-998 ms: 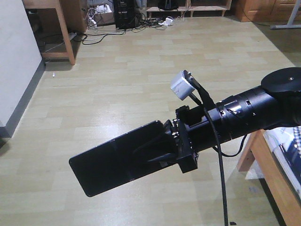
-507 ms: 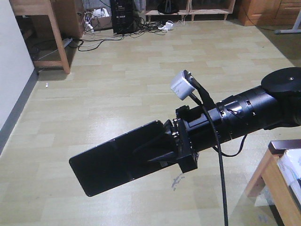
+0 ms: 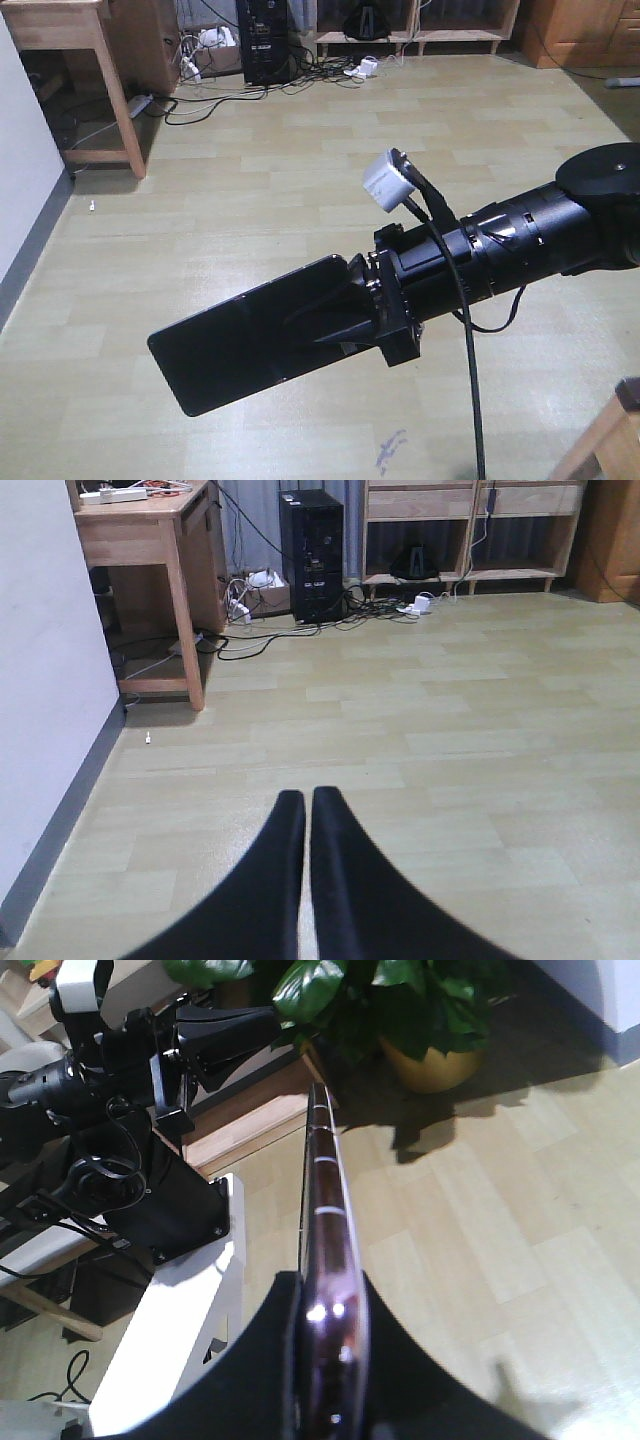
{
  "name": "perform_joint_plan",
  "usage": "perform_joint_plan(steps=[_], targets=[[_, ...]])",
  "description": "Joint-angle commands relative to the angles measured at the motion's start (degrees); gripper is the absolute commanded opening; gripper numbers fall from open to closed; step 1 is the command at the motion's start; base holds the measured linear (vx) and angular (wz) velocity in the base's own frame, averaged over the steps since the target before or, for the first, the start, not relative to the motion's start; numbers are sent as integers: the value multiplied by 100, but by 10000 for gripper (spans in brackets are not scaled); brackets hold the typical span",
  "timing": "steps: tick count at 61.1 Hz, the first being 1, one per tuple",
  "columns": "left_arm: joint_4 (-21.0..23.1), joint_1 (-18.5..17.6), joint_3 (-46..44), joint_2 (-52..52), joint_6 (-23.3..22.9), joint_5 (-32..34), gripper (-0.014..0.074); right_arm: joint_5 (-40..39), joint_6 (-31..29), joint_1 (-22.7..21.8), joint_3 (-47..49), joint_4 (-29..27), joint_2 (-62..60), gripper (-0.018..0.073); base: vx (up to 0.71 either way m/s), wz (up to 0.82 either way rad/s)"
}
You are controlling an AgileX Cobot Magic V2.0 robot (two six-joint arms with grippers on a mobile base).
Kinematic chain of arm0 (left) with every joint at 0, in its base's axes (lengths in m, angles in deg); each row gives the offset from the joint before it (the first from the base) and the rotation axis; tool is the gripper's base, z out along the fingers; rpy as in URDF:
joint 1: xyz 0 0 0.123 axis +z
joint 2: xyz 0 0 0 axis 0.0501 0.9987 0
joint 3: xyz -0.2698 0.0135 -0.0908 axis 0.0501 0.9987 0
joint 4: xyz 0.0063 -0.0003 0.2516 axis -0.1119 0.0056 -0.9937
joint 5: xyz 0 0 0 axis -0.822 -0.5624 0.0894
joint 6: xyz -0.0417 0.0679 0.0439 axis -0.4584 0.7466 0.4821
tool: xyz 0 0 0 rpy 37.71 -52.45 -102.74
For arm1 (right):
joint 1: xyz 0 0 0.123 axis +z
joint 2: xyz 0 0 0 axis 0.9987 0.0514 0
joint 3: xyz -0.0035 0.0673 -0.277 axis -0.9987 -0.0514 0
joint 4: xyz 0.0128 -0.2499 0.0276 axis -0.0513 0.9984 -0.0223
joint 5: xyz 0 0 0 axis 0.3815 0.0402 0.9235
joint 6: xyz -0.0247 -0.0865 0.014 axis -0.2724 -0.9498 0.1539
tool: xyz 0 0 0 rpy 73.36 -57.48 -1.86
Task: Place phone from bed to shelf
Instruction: 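Carry the phone in the right gripper toward the wooden shelf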
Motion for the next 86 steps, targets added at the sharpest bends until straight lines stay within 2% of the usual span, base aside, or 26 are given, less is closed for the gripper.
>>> perform_joint_plan(steps=[1,50,86], targets=[[54,-32,15,-28,-22,419,1,597,-54,-5,132,-527,-238,-1,35,7],[54,-32,15,-28,-22,419,1,597,-54,-5,132,-527,-238,-1,34,2],[54,-32,15,-28,-22,419,1,597,-54,-5,132,-527,-238,-1,33,-15]])
